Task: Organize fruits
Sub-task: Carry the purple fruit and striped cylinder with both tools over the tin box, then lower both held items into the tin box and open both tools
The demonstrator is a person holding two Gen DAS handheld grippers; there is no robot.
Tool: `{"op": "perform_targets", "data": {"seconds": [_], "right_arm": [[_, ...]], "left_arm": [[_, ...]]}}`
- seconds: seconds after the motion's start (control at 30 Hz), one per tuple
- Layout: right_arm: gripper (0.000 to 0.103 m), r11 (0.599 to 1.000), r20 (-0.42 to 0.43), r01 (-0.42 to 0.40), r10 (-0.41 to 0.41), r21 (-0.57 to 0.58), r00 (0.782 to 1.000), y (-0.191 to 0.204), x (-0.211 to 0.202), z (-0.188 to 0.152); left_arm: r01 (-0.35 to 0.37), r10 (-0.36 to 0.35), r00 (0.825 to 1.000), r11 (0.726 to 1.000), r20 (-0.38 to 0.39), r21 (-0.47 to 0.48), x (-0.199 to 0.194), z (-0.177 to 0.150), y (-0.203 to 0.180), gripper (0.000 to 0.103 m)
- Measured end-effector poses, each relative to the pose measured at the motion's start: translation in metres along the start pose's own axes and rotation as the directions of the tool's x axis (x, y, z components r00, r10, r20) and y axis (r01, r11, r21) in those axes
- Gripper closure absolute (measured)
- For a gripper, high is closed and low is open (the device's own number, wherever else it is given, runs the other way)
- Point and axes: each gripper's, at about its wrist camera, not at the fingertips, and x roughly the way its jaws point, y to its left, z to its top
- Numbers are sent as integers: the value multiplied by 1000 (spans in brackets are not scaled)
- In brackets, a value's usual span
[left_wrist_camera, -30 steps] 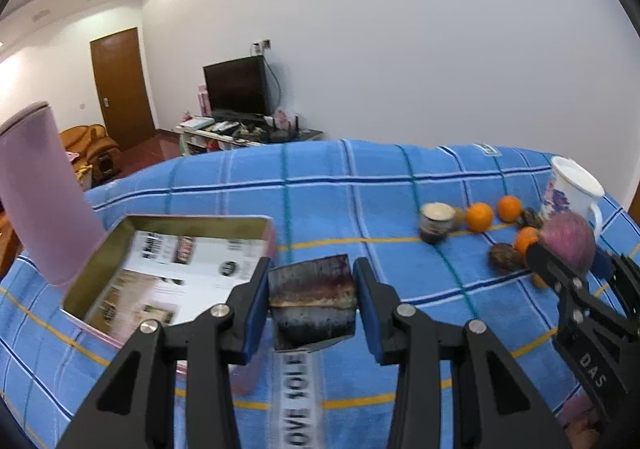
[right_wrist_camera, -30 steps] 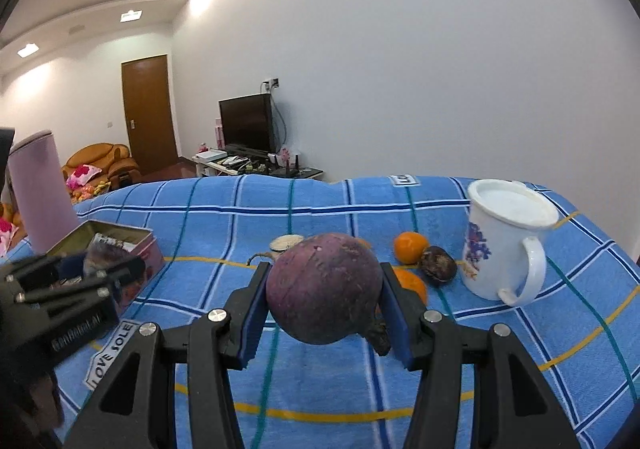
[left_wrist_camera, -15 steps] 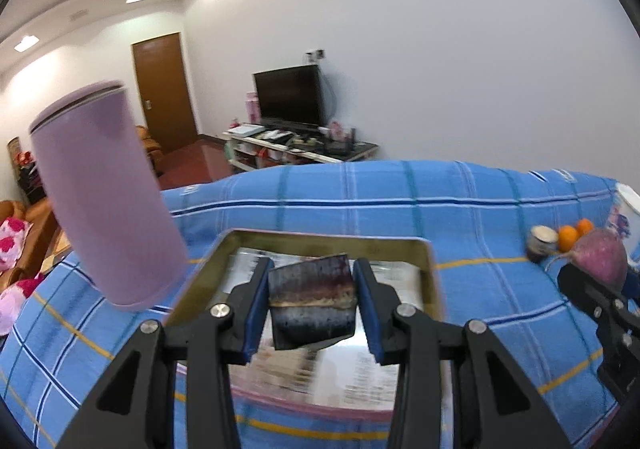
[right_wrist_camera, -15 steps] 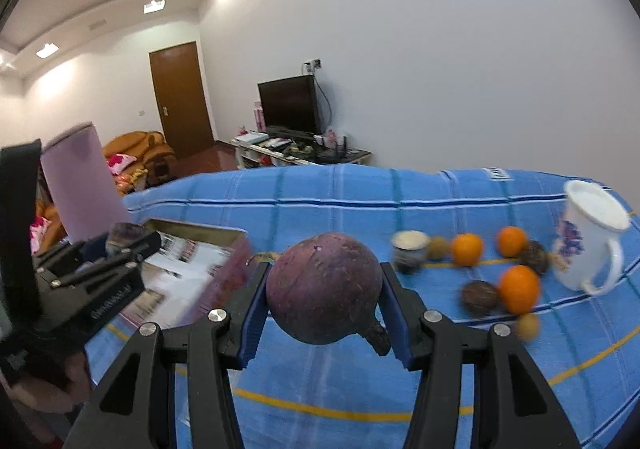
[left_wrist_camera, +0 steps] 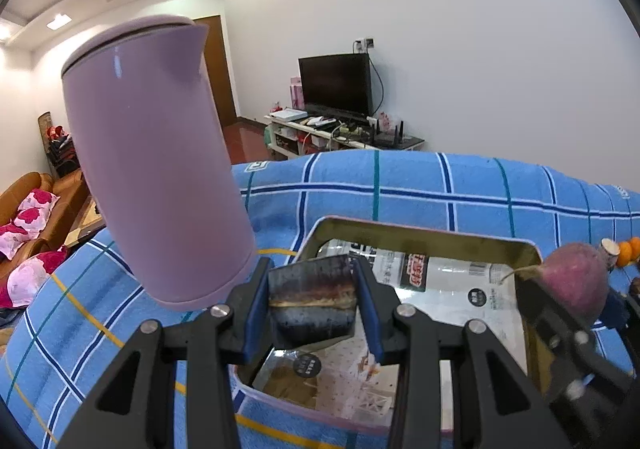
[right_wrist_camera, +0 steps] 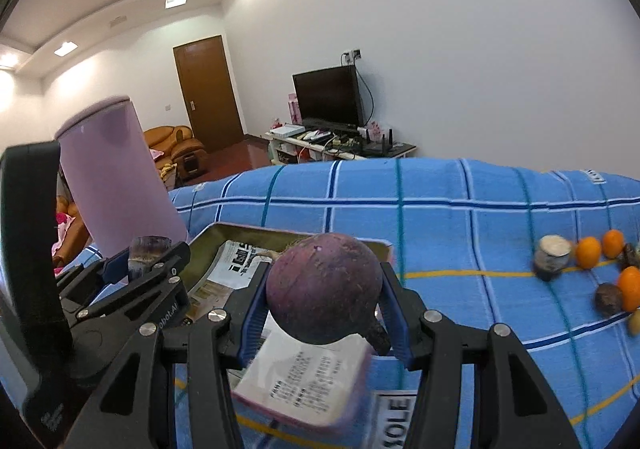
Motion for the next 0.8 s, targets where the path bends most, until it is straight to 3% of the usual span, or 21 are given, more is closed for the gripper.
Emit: {"op": "perform_targets", "data": {"seconds": [0.1,0.43,0.8], "right_arm": [[49,1000,-11,9,-9,-25,1000,5,7,-3],[49,998,-107,-55,57,18,993,-1,29,-8],[49,988,-113,-144,150,58,982,-5,28,-10]], "left_arm": [[-36,36,999,999,-11,24,5,-2,-2,61],[-59,61,996,998,-64,35,17,-8,-2,61],[-56,57,995,998,-81,19,20,-9,2,61]]}}
